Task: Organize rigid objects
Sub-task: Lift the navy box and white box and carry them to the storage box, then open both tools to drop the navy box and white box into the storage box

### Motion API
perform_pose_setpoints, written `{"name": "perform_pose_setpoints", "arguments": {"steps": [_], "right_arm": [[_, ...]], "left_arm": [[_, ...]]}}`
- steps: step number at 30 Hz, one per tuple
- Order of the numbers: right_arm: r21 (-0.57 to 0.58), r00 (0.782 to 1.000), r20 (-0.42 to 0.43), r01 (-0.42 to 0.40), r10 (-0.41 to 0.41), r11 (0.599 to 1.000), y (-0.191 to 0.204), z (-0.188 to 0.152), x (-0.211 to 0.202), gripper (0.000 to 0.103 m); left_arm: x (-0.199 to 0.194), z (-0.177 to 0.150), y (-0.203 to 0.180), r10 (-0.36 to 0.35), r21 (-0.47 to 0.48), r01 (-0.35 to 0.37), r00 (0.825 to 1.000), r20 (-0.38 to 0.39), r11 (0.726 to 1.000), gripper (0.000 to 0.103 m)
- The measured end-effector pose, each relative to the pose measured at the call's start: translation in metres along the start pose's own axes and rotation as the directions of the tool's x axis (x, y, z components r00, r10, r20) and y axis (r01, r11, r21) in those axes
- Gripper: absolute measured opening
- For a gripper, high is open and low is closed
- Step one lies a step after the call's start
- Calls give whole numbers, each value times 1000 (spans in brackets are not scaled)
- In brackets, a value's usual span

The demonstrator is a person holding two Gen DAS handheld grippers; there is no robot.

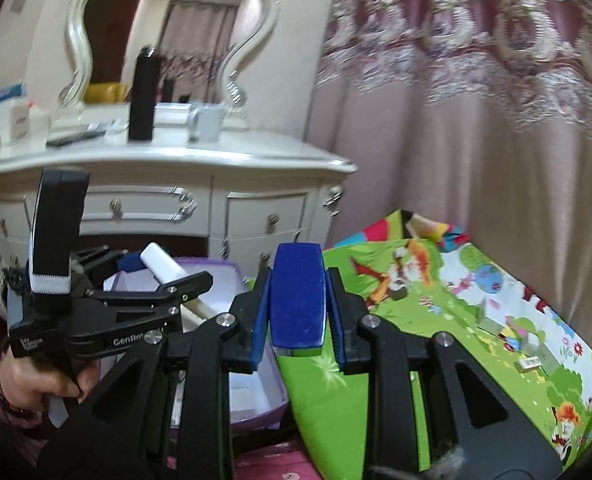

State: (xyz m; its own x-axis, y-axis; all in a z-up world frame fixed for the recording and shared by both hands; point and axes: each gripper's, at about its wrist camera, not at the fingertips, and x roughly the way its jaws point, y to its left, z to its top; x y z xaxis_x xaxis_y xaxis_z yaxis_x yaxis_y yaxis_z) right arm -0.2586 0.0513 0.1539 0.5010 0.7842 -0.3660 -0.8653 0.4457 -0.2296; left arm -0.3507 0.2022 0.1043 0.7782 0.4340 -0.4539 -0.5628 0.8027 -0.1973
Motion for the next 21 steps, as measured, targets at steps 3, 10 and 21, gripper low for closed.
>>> {"name": "perform_pose_setpoints", "arguments": {"steps": [3, 10, 21], "right_arm": [[-21, 997, -53, -48, 47, 999, 10, -5, 21, 30], [-67, 979, -151, -149, 138, 987, 36, -18, 56, 30], [-70, 895, -337, -333, 292, 940, 73, -41, 102, 30]], "left_arm": [[6, -10, 13, 29, -18, -30, 999, -35, 999, 65], [18, -23, 43, 88, -68, -95, 992, -95, 993, 65], [39, -37, 85, 172, -130, -202, 961, -215, 971, 65]]}}
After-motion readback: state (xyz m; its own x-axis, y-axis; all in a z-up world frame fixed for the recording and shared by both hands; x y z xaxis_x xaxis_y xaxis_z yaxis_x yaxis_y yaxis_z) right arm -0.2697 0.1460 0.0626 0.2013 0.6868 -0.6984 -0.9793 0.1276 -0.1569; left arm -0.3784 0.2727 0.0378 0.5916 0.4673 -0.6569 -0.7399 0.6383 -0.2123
